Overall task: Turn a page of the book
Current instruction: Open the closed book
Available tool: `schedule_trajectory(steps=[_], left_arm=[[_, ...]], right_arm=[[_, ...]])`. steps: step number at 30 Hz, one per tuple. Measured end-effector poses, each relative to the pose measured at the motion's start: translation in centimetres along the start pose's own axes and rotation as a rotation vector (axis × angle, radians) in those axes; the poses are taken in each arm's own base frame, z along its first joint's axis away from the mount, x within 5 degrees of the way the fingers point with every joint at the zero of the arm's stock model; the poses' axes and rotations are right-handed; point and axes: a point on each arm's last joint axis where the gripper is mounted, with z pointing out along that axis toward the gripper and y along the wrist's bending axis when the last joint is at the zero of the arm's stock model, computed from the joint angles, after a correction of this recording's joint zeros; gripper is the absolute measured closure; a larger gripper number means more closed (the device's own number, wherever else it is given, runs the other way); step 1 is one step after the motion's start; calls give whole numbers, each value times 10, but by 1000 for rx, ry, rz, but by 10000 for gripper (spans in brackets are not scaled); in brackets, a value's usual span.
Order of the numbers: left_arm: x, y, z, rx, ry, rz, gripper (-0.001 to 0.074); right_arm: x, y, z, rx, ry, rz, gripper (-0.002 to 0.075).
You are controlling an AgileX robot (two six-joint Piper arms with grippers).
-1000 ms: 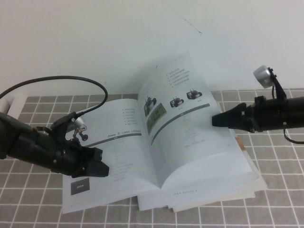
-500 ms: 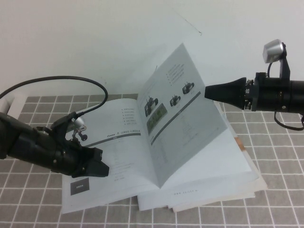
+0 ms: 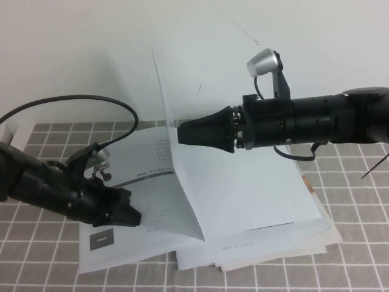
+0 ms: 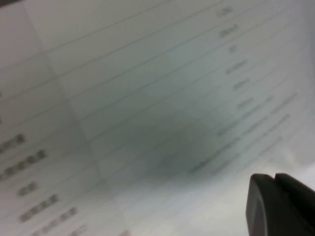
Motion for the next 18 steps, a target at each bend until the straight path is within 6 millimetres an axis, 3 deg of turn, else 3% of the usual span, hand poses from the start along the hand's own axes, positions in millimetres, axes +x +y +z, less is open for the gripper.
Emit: schedule_trajectory(steps=[3, 7, 13, 18], left_arm=[[-6, -8, -9, 40, 7, 28, 738], [-21, -29, -41, 72, -32, 109, 738], [-31, -66, -123, -28, -187, 221, 738], [-15, -101, -197, -128, -378, 294, 738]], right_arm=[[-6, 9, 12, -33, 19, -43, 421], [-10, 14, 16, -41, 84, -56, 421], [-24, 21, 16, -20, 185, -125, 420], [-45, 38, 12, 0, 261, -199, 426]])
